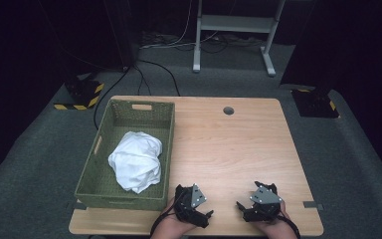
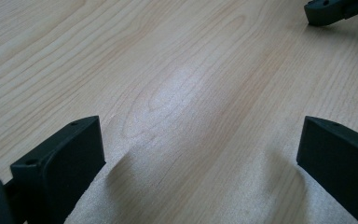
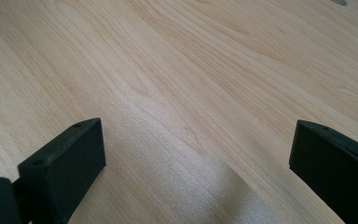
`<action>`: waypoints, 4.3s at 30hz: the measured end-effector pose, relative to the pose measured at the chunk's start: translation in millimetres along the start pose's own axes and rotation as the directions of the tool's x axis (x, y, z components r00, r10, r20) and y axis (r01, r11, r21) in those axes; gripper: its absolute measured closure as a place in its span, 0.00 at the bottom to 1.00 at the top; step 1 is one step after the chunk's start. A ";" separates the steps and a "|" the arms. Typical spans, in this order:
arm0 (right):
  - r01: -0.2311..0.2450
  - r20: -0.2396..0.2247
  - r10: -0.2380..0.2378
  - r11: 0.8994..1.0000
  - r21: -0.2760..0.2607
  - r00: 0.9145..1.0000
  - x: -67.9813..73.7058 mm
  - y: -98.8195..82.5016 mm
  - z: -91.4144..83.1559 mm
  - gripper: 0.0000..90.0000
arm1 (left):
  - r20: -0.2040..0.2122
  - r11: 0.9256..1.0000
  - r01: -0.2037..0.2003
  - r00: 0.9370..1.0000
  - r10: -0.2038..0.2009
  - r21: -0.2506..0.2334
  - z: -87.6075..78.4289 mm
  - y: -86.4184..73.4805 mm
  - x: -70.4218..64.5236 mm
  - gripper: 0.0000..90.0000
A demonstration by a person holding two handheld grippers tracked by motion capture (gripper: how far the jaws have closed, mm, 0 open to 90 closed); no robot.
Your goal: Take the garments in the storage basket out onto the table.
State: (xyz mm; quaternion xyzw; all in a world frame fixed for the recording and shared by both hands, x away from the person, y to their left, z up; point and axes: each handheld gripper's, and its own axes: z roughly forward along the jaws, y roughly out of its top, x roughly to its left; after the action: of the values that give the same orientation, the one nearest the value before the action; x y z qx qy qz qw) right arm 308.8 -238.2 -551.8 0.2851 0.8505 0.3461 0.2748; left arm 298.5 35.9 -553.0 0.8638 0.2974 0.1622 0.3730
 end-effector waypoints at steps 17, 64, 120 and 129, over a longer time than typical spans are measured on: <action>0.017 -0.003 -0.017 1.000 -0.006 1.000 1.7 -0.2 -0.8 0.02 | 0.021 0.999 0.037 0.999 -0.037 -0.008 -2.0 0.8 4.7 0.01; 0.005 -0.041 -0.006 1.000 -0.020 0.999 -0.9 -0.7 -1.6 0.02 | 0.042 0.987 0.079 0.996 -0.074 -0.138 -55.9 34.4 -1.1 0.02; 0.018 -0.048 -0.019 1.000 -0.019 0.999 0.4 -0.7 -1.5 0.02 | -0.153 0.953 0.169 0.965 -0.211 -0.251 -144.6 29.0 67.3 0.02; 0.017 -0.049 -0.018 1.000 -0.020 0.999 -0.1 -0.7 -1.6 0.02 | -0.209 0.958 0.152 0.956 -0.205 -0.241 -156.9 31.8 89.0 0.02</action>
State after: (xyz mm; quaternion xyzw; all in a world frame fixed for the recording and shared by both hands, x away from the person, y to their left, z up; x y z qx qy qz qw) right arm 307.7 -239.4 -551.3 0.2663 0.8561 0.3590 0.2595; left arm 300.7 161.0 -419.3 0.7610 0.3962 0.2598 0.4431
